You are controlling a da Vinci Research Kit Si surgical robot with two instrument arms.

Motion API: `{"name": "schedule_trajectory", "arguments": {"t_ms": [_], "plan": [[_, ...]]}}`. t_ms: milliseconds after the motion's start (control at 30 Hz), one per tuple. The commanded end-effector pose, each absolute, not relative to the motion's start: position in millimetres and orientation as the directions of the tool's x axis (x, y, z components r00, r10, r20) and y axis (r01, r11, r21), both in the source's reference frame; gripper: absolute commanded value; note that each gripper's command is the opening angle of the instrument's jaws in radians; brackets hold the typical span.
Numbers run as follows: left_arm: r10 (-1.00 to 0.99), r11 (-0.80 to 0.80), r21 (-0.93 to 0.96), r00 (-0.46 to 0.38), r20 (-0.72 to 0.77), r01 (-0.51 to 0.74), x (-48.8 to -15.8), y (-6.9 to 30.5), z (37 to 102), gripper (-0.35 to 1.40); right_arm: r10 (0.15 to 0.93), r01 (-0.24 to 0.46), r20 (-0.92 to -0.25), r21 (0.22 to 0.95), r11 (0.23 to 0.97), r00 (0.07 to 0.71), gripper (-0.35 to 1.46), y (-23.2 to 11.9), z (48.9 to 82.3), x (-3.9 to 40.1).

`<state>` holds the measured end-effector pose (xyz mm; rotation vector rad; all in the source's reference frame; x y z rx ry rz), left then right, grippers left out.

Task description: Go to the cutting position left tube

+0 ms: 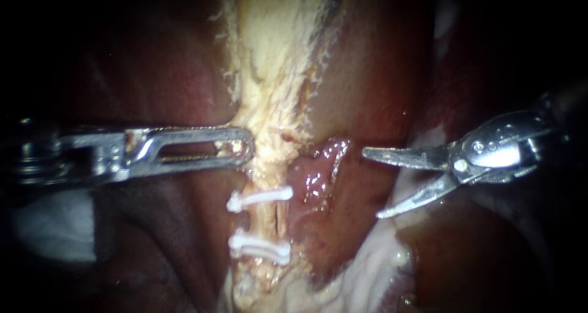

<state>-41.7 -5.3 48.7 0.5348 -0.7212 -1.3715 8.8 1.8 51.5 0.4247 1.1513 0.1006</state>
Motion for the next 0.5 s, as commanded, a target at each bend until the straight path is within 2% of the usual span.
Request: {"name": "schedule_trajectory", "arguments": {"t_ms": [33, 267, 500], "plan": [[-0.988, 0.138, 0.72, 0.045, 0.147, 0.68, -41.7, -5.3, 48.7, -0.35, 0.292, 0.138, -0.863, 0.377, 0.916, 0.412, 1.43, 1.7, 51.4, 8.8], [-0.988, 0.138, 0.721, 0.046, 0.146, 0.679, -41.4, -5.3, 48.4, -0.35, 0.292, 0.138, -0.863, 0.377, 0.916, 0.412, 1.43, 1.7, 51.4, 8.8], [-0.989, 0.134, 0.723, 0.051, 0.136, 0.678, -39.6, -5.0, 45.9, -0.35, 0.29, 0.14, -0.864, 0.375, 0.917, 0.411, 1.43, 1.3, 51.6, 9.0]]}}
